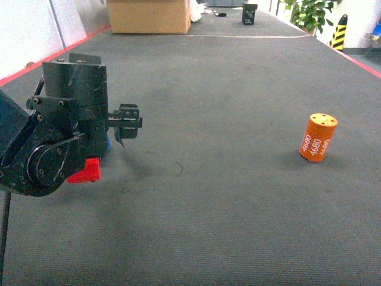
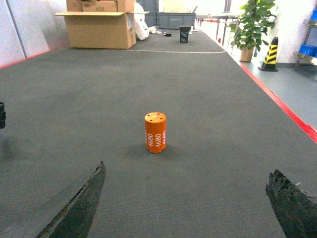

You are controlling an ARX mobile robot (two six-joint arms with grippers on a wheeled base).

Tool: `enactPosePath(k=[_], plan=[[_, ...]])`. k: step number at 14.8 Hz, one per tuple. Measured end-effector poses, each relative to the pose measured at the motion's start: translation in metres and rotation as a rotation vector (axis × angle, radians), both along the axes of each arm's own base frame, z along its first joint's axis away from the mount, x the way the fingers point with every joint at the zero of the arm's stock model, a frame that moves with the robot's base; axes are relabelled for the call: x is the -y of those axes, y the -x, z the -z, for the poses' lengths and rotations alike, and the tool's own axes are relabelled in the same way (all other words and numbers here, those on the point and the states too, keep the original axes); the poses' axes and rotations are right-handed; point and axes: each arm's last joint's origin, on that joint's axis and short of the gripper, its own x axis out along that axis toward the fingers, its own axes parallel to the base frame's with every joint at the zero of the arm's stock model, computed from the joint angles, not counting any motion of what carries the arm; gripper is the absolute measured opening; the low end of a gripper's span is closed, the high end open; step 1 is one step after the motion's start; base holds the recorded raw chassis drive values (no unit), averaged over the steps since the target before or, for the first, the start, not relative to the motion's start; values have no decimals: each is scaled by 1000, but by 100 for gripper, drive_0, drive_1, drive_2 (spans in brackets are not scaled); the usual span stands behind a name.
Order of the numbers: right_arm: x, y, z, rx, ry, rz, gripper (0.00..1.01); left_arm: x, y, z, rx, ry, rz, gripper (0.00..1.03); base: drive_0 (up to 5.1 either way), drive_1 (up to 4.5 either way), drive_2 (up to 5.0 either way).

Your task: Sort blue parts and orange caps into right shelf containers

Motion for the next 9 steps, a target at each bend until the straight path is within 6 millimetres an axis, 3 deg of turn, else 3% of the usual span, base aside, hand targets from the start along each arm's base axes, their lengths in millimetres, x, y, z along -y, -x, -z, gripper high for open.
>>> enactPosePath(k=[9], plan=[[0,0,0,0,0,0,98,2,-2,8,-18,-4,-7,98,0,0,0]])
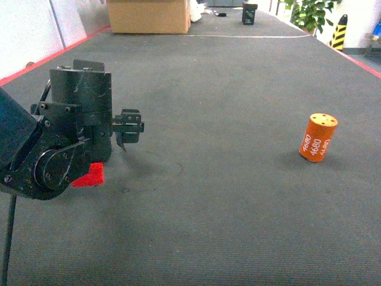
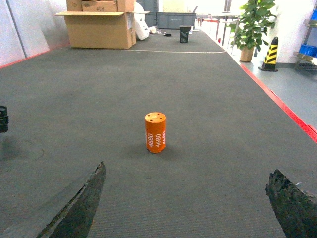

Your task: Sort blue parts and orange caps into right shelf containers

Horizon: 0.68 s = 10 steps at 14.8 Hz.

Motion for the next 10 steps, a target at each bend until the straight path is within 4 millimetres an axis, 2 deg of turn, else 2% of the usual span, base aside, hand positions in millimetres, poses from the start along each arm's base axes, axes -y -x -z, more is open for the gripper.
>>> enactPosePath(k=[10], plan=[[0,0,0,0,0,0,98,0,-1,9,-33,27,-32,98,0,0,0]])
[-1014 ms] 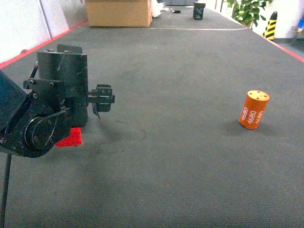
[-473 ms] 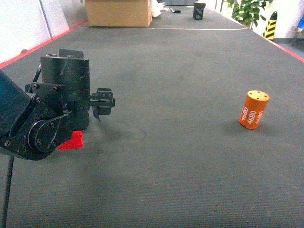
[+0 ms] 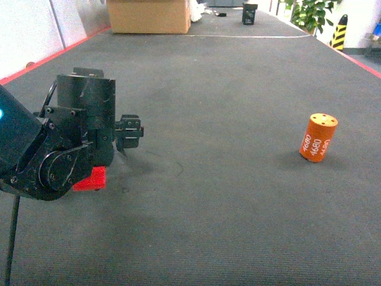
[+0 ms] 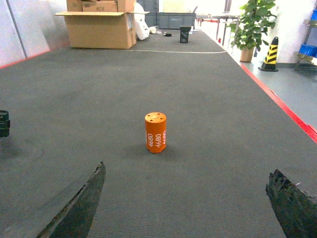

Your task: Sort blue parts and orange caps into right shelf containers

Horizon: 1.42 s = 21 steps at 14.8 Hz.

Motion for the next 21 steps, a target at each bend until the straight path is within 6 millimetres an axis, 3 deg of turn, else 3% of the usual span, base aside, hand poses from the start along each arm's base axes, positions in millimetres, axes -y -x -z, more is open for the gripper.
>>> enactPosePath(k=[4,8,9,17,19,21], plan=[[0,0,0,0,0,0,98,0,-1,-2,27,37,31,94,0,0,0],[0,0,0,0,0,0,98,-1,-1,-4,53,32,38,47,0,0,0],[0,0,0,0,0,0,98,-1,-1,-5,56,32,39,42,0,0,0],[0,0,0,0,0,0,98,-7,15,-11,52,43,22,41,0,0,0],[0,0,0,0,0,0,98,-8,20,-29,109,49,19,41,0,0,0],[0,0,0,0,0,0,98,-3,26,-62,175,53,40,41,0,0,0]])
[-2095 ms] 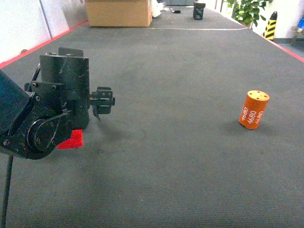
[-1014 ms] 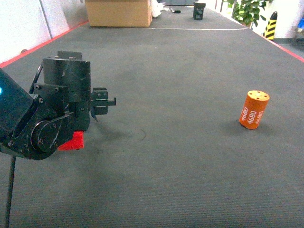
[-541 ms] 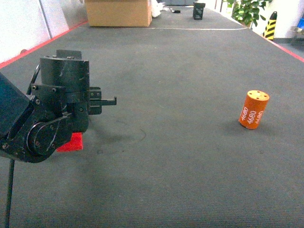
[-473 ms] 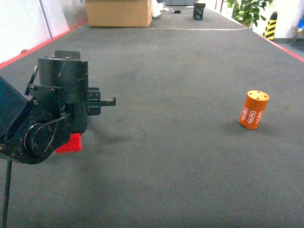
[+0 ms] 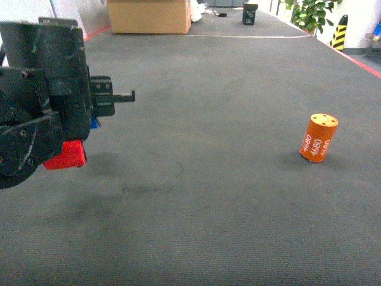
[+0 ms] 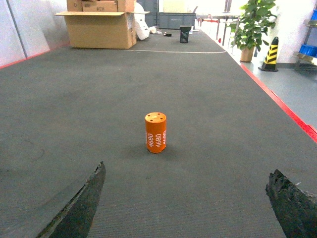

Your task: Sort blue parts and orange caps into right shelf containers

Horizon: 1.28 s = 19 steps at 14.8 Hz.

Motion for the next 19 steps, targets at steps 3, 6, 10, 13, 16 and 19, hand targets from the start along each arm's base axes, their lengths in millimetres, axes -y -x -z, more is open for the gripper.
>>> enactPosePath(k=[3,6,10,13,16,19], plan=[[0,0,0,0,0,0,98,7,15,-33,54,12,27,41,0,0,0],[0,0,0,0,0,0,98,9,38,-52,100,21,13,41,0,0,0],[0,0,0,0,0,0,98,23,94,-60,153,1,44,41,0,0,0],[0,0,0,0,0,0,98,36,140,-59,181,-8,65,41,0,0,0],[0,0,0,0,0,0,98,37,154,-55,166,-24,53,41,0,0,0],[0,0,0,0,0,0,98,28,166,-62,202,-18,6,41,0,0,0]])
